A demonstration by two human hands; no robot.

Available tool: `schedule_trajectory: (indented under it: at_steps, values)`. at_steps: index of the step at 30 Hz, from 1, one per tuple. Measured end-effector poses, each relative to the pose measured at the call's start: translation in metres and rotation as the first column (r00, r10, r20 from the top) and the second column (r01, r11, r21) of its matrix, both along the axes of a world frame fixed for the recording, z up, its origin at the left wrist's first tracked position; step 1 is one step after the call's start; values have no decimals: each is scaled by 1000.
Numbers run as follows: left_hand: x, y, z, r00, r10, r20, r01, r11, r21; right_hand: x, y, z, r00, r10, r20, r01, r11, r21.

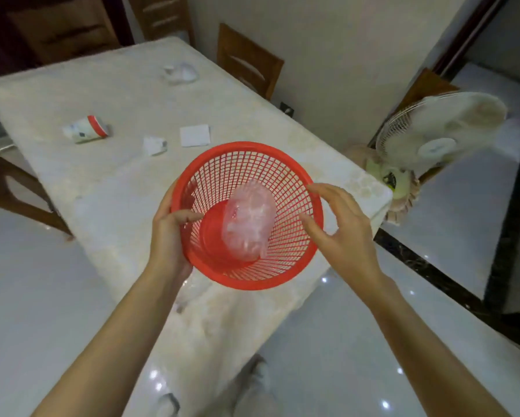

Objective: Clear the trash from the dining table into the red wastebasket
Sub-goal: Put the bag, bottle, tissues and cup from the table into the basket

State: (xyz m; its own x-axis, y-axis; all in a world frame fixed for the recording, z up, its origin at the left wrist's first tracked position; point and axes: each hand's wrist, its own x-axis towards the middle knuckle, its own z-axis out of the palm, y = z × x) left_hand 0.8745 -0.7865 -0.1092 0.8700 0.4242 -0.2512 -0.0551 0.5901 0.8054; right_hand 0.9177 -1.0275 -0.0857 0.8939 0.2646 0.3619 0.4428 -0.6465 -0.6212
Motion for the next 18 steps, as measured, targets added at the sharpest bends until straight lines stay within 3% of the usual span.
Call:
schedule_trajectory:
  at_steps: [5, 10, 18]
  values:
    - [-40, 72, -1, 998, -28, 47, 25, 997, 67, -37, 56, -15, 990, -134, 43, 136, 990, -43]
    - [-95, 159, -5, 997, -65, 51, 59, 992, 113, -86, 132, -46, 971, -239, -9, 237, 966, -103]
    - [-158, 270, -11, 999, -28, 19, 23, 974, 226, -95, 229, -117, 862, -401, -311, 366, 916, -167]
